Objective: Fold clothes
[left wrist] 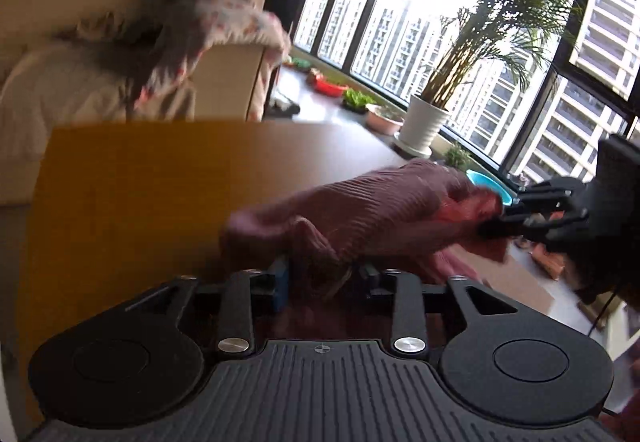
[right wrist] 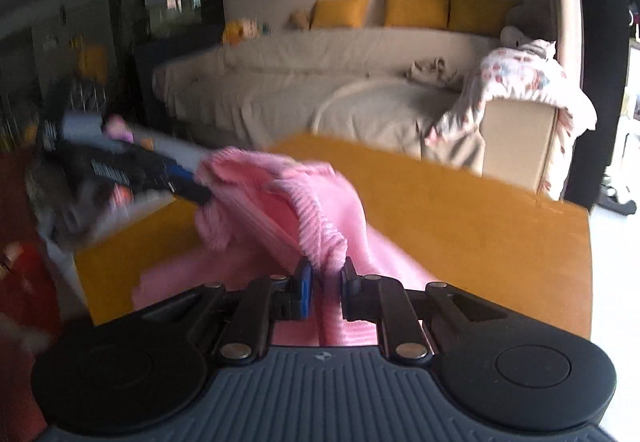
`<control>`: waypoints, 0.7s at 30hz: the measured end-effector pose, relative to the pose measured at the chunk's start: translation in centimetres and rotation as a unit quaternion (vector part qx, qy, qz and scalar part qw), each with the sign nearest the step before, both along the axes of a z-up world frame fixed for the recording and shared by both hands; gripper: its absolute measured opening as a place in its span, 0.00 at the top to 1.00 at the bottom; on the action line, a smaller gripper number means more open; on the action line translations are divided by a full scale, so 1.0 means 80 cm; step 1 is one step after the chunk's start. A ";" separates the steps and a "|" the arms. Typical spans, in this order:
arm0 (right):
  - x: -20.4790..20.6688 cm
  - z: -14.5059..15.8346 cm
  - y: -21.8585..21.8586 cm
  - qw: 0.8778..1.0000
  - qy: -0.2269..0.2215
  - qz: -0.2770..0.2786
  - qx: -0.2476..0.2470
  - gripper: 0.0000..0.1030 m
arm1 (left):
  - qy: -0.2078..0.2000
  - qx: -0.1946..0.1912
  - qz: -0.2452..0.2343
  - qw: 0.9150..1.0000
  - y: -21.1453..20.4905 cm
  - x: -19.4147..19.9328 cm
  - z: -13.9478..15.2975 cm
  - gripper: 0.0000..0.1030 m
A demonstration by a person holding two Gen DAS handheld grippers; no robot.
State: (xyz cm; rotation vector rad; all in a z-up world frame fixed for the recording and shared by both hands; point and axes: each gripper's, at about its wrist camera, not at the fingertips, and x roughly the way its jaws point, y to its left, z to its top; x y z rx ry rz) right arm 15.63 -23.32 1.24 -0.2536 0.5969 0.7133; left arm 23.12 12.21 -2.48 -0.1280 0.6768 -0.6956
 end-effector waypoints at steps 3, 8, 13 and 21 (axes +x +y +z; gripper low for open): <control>-0.040 -0.027 0.005 0.999 0.010 0.000 -0.041 0.83 | 0.025 -0.027 -0.003 0.999 0.017 -0.023 -0.015 0.24; -0.068 -0.022 -0.030 0.998 0.022 -0.051 0.005 0.38 | 0.066 -0.107 0.026 0.992 0.059 -0.027 -0.014 0.06; -0.061 -0.017 -0.060 0.986 0.042 -0.123 0.100 0.21 | 0.111 -0.181 0.099 0.972 0.082 0.010 -0.017 0.03; -0.025 -0.062 -0.044 0.967 0.059 -0.200 0.149 0.25 | 0.163 -0.140 0.123 0.969 0.019 0.072 -0.061 0.06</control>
